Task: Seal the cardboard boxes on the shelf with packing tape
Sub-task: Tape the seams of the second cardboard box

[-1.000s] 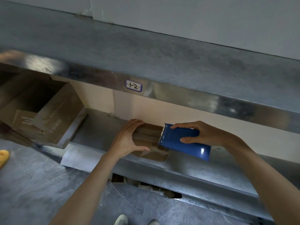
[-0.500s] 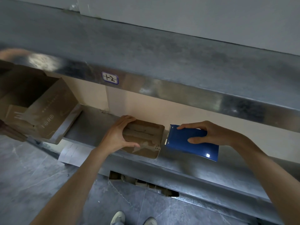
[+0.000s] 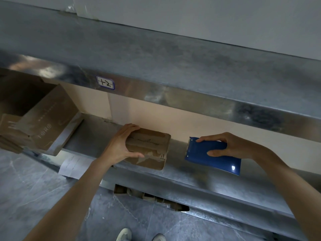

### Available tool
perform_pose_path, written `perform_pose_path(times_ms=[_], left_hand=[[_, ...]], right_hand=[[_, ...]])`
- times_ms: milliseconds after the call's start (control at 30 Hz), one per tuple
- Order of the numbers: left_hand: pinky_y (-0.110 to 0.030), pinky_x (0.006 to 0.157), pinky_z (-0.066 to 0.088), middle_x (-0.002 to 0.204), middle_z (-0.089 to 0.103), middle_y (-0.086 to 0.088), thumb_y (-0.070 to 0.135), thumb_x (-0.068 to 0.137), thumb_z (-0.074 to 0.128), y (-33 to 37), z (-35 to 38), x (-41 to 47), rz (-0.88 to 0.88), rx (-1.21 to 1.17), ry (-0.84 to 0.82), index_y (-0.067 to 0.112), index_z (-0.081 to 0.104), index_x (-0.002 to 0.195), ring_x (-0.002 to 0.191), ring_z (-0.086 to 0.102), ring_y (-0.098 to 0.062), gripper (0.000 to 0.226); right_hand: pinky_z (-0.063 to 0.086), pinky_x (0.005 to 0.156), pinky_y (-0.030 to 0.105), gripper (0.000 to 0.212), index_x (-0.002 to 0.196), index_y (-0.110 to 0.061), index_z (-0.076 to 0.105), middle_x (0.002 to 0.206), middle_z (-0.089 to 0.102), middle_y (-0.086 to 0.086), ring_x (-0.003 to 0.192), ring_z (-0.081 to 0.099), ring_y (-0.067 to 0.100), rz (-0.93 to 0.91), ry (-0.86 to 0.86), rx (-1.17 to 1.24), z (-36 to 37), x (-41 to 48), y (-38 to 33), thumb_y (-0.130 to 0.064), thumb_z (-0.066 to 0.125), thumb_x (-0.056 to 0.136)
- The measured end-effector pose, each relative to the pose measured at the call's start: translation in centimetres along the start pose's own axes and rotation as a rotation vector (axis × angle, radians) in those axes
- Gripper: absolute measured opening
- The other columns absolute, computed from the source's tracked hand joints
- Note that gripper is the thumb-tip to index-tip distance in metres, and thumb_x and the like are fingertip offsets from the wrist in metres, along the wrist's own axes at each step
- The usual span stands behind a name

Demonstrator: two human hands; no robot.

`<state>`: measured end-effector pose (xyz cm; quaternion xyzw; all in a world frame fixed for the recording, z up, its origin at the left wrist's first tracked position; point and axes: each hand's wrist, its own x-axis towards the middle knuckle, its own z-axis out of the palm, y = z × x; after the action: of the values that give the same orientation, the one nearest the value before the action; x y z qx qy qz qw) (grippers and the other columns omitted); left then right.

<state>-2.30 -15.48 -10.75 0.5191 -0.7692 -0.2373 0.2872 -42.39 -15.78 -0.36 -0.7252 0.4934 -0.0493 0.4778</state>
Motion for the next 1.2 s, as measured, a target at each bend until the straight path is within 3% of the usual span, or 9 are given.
perform_pose_path(times_ms=[167, 267, 467, 667, 867, 1000, 1100, 1200], left_hand=[[0.001, 0.102, 0.022, 0.141, 0.039, 0.016, 0.083, 0.053, 0.071, 0.3, 0.1, -0.1, -0.006, -0.002, 0.005, 0.027, 0.046, 0.139, 0.127, 0.033, 0.008, 0.106], [0.001, 0.102, 0.022, 0.141, 0.038, 0.016, 0.087, 0.053, 0.067, 0.3, 0.0, -0.1, -0.016, -0.008, 0.000, 0.027, 0.046, 0.140, 0.128, 0.032, 0.008, 0.108], [-0.029, 0.111, 0.032, 0.142, 0.039, 0.017, 0.087, 0.052, 0.068, 0.0, 0.2, 0.0, -0.037, -0.014, 0.004, 0.029, 0.045, 0.140, 0.134, 0.037, -0.007, 0.108], [-0.027, 0.109, 0.032, 0.144, 0.043, 0.009, 0.091, 0.050, 0.064, 0.0, -0.1, 0.1, -0.045, -0.011, -0.018, 0.028, 0.046, 0.140, 0.130, 0.036, -0.004, 0.112], [-0.031, 0.110, 0.034, 0.143, 0.045, 0.005, 0.089, 0.051, 0.066, -0.2, 0.0, 0.2, -0.029, -0.030, -0.017, 0.025, 0.047, 0.139, 0.131, 0.040, -0.010, 0.110], [-0.037, 0.114, 0.035, 0.145, 0.043, 0.004, 0.089, 0.050, 0.067, -0.2, 0.0, 0.1, -0.032, -0.059, -0.034, 0.025, 0.047, 0.140, 0.135, 0.039, -0.013, 0.112], [-0.030, 0.114, 0.029, 0.148, 0.040, 0.004, 0.094, 0.048, 0.061, 0.3, -0.3, 0.0, -0.044, -0.058, -0.051, 0.024, 0.046, 0.142, 0.136, 0.033, -0.006, 0.118], [-0.030, 0.117, 0.023, 0.153, 0.038, 0.004, 0.095, 0.047, 0.059, 0.3, -0.6, -0.2, -0.064, -0.030, -0.056, 0.025, 0.044, 0.144, 0.143, 0.027, -0.011, 0.120]], right_hand=[[0.045, 0.092, 0.011, 0.041, 0.119, -0.054, 0.058, 0.129, 0.048, -0.038, 0.116, 0.053, -0.010, 0.007, -0.010, -0.070, 1.5, 1.3, 0.8, -0.032, 0.072, 0.088], [0.044, 0.093, 0.013, 0.040, 0.118, -0.057, 0.055, 0.132, 0.050, -0.031, 0.117, 0.054, -0.004, 0.018, -0.008, -0.118, 2.6, 2.3, 0.8, -0.035, 0.070, 0.089], [0.045, 0.099, 0.029, 0.042, 0.116, -0.062, 0.051, 0.137, 0.053, -0.017, 0.116, 0.056, 0.010, 0.042, -0.005, -0.202, 4.7, 4.8, -0.9, -0.037, 0.070, 0.089], [0.040, 0.107, 0.040, 0.050, 0.132, -0.045, 0.055, 0.142, 0.052, -0.011, 0.125, 0.050, 0.017, 0.081, 0.024, -0.295, 5.5, 6.7, -3.2, -0.037, 0.071, 0.086], [0.048, 0.097, 0.038, 0.053, 0.132, -0.051, 0.051, 0.128, 0.062, -0.006, 0.106, 0.058, 0.016, 0.157, 0.108, -0.315, 6.7, 6.6, -3.6, -0.044, 0.071, 0.083], [0.047, 0.077, 0.033, 0.057, 0.143, -0.046, 0.042, 0.111, 0.064, 0.001, 0.100, 0.059, 0.024, 0.199, 0.155, -0.485, 9.0, 6.7, -4.0, -0.041, 0.063, 0.090], [0.041, 0.071, 0.031, 0.058, 0.148, -0.043, 0.033, 0.121, 0.064, 0.007, 0.104, 0.060, 0.030, 0.202, 0.260, -0.568, 11.0, 6.5, -3.4, -0.042, 0.057, 0.095], [0.043, 0.071, 0.030, 0.056, 0.148, -0.042, 0.031, 0.130, 0.061, 0.004, 0.104, 0.061, 0.030, 0.240, 0.396, -0.512, 12.2, 6.1, -2.6, -0.046, 0.053, 0.097]])
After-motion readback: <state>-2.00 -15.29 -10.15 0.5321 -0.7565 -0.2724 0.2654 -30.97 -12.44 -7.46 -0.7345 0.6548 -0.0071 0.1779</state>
